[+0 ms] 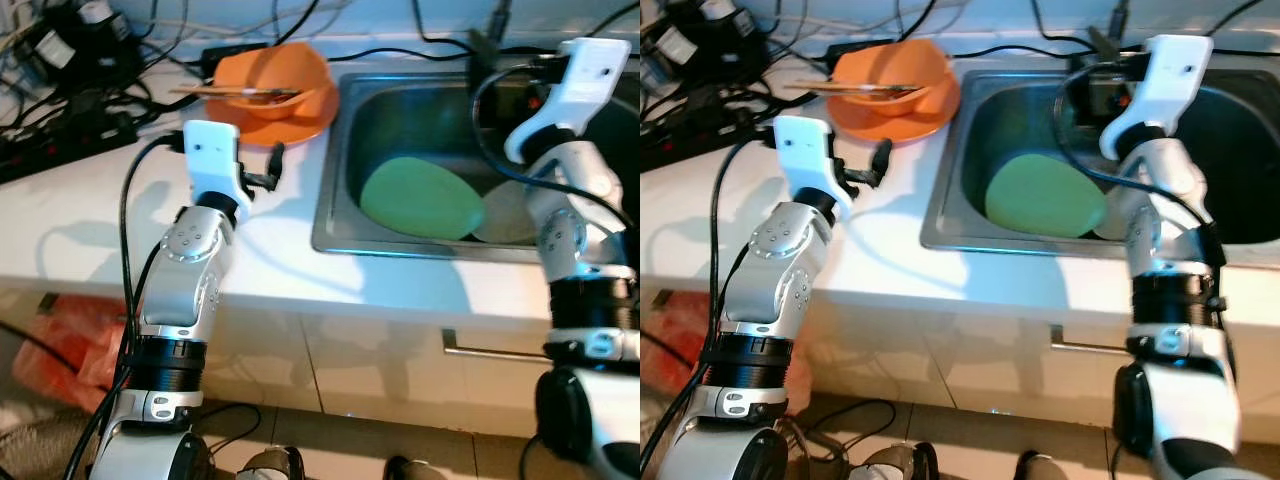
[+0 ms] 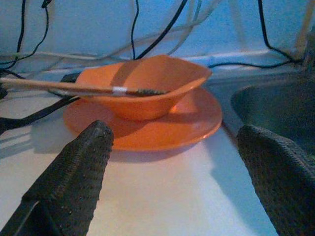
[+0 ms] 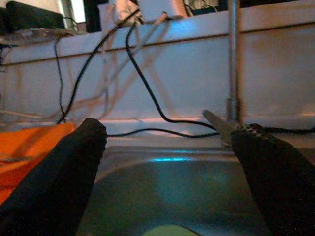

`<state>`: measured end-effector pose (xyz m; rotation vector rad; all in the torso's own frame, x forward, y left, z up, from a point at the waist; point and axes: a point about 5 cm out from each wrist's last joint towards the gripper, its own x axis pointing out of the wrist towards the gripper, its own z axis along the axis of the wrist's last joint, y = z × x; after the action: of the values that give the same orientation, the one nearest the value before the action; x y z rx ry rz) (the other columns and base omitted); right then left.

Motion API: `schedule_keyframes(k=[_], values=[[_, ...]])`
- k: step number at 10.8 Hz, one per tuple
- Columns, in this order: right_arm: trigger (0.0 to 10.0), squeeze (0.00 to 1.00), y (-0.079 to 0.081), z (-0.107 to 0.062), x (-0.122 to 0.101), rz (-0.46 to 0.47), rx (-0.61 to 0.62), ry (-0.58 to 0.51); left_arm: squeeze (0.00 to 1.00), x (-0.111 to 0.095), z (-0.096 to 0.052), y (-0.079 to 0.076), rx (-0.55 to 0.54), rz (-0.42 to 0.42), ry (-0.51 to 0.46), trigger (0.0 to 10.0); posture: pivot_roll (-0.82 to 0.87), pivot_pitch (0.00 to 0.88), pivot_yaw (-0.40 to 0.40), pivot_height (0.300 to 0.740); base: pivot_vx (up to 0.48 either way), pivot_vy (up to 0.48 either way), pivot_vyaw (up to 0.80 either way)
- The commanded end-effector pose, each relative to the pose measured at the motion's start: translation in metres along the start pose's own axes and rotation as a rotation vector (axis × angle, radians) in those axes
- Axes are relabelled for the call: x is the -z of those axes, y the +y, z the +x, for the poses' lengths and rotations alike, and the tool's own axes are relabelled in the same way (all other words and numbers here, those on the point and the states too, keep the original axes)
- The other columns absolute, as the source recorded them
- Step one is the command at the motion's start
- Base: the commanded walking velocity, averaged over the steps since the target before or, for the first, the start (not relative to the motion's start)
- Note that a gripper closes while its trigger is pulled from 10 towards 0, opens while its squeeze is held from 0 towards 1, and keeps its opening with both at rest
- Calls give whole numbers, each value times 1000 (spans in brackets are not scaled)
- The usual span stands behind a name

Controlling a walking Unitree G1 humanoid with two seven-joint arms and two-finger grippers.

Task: Kitchen organization

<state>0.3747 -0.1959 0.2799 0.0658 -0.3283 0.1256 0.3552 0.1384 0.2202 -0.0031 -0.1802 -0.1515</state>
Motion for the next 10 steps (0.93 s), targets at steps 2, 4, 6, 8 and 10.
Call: schedule_keyframes(k=[2,4,6,8,10], values=[[10000,0,1,-4,-3,-4,3,1,0,-10,5,6,-67,-7,-68,10000,-12,96,64,740,0,0,-381],[10000,0,4,-7,-6,-5,3,-3,0,-16,6,19,-159,-28,-94,10000,-16,90,61,740,0,0,0],[10000,0,9,-7,-11,-2,-15,-23,0,-16,7,23,-179,-34,-89,10000,-18,86,65,740,0,0,0],[10000,0,11,-7,-13,17,1,-38,0,-16,10,21,-165,-51,-74,10000,-20,88,69,740,0,0,0],[10000,0,13,-8,-15,36,4,-48,0,-14,14,17,-152,-68,-45,10000,-16,95,73,740,0,0,0]])
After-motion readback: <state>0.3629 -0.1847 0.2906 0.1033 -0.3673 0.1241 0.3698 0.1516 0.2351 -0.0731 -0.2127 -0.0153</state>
